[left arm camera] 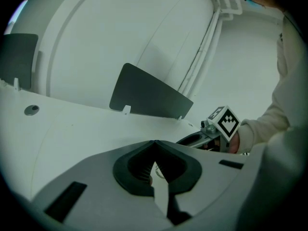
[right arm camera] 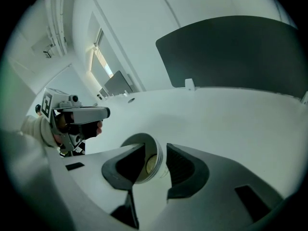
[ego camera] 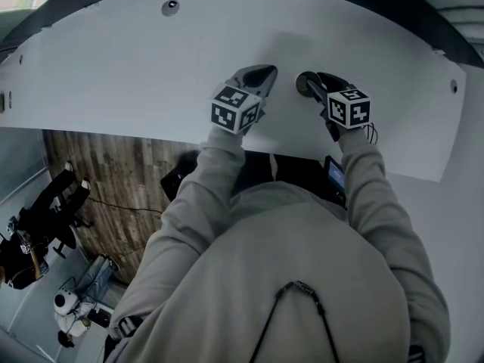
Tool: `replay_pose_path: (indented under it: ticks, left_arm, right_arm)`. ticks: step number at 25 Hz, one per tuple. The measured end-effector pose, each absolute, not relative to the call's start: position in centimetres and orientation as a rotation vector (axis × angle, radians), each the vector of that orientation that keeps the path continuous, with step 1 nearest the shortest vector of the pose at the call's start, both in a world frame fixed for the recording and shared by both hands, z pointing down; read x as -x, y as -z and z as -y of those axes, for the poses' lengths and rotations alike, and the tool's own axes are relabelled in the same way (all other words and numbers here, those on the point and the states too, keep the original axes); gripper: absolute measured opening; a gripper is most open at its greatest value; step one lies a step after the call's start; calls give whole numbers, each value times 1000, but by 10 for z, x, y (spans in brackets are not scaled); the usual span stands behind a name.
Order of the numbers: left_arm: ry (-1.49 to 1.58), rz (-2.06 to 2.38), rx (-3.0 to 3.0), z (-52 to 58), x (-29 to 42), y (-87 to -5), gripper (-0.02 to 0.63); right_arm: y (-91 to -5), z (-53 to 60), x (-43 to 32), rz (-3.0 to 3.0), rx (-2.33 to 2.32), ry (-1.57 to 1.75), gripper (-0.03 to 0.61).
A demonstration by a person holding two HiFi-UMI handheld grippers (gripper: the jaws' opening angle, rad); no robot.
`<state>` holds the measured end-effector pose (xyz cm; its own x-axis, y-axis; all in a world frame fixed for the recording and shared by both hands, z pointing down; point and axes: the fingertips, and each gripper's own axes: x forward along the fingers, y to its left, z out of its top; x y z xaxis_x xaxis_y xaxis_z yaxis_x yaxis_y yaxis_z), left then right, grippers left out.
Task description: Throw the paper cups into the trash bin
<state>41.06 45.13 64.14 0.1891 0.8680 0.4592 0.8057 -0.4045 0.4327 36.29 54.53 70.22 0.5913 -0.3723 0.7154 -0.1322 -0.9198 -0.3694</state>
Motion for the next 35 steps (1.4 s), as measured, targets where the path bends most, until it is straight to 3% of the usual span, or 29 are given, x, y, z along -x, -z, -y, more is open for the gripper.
replay_pose_path:
  ticks: [2,3,21,35]
  left_arm:
    - [-1019,-1666,-2342,-450,-407,-643,-6]
    - [-1022,-1670,-2340,-450,-405,-644,-6]
    - [-967,-1660,-2368,-451,-410,-624,-6]
    - [-559,-1711,-2512,-468,-466,-480,-6]
  right_arm:
    - [-704,-551,-364,-396,2578,1266,58]
    - [-704,-553,-364,-393,2592,1275,53]
    - [-659,-550,-379,-410,2649,1200,44]
    - [-465,-591,-437,-408,2923,775,44]
